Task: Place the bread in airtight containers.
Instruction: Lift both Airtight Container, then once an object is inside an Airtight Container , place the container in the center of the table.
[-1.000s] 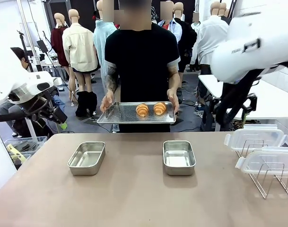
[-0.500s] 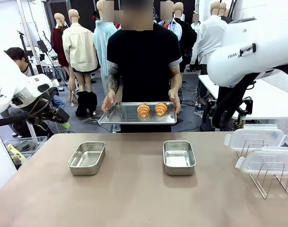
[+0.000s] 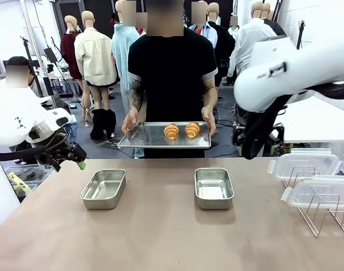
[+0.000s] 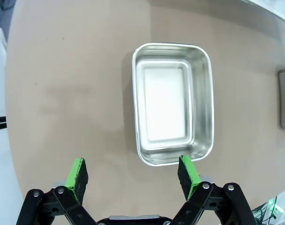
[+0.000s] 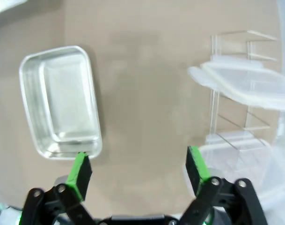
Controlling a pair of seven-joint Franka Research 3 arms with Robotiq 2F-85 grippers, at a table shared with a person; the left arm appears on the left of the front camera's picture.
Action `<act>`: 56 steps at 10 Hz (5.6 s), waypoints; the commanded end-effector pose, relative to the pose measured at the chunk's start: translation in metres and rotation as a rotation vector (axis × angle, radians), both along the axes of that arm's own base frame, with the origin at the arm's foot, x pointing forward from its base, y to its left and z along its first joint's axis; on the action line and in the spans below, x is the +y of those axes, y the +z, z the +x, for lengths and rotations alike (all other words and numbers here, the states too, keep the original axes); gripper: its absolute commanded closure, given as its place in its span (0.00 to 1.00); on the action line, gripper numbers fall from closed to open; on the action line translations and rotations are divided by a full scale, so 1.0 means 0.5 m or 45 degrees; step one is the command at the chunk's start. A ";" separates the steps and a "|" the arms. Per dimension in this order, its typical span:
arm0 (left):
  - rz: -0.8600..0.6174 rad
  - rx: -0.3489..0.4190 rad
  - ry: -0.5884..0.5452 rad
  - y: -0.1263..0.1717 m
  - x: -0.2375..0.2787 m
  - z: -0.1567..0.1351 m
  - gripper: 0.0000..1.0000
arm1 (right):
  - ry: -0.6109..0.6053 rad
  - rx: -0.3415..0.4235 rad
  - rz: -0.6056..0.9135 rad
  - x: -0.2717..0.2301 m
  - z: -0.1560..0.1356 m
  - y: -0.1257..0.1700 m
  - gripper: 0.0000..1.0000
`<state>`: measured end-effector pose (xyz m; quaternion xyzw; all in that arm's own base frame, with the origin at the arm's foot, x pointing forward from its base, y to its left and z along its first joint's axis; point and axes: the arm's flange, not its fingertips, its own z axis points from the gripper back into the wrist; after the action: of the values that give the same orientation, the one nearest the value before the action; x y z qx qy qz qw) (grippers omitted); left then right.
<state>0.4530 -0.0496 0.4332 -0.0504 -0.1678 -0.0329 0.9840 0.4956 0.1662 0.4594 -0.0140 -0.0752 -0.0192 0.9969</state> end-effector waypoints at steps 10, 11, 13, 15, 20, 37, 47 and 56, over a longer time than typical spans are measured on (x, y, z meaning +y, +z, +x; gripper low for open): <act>0.168 0.166 0.010 -0.150 -0.016 0.129 0.00 | 0.086 0.193 0.087 0.072 0.159 -0.241 0.00; 0.173 0.190 0.020 -0.163 -0.016 0.132 0.00 | 0.101 0.212 0.082 0.076 0.161 -0.254 0.00; 0.159 0.177 0.007 -0.180 -0.021 0.137 0.00 | 0.111 0.244 0.077 0.070 0.158 -0.280 0.00; 0.152 0.205 -0.015 -0.205 -0.035 0.158 0.00 | 0.126 0.265 0.070 0.069 0.161 -0.302 0.00; 0.114 0.268 -0.032 -0.232 -0.041 0.179 0.16 | 0.154 0.281 0.064 0.072 0.168 -0.323 0.28; 0.068 0.280 -0.007 -0.227 -0.043 0.169 1.00 | 0.108 0.292 0.043 0.072 0.170 -0.291 1.00; 0.136 0.179 -0.021 -0.093 -0.138 0.084 1.00 | 0.062 0.236 0.105 0.059 0.125 -0.191 1.00; 0.149 0.187 0.005 0.004 -0.162 0.063 1.00 | 0.036 0.210 0.195 0.041 0.119 -0.060 1.00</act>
<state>0.4840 -0.1313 0.4337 0.0021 -0.0835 -0.0303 0.9960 0.5538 0.1859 0.4286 0.0633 0.0171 -0.0124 0.9978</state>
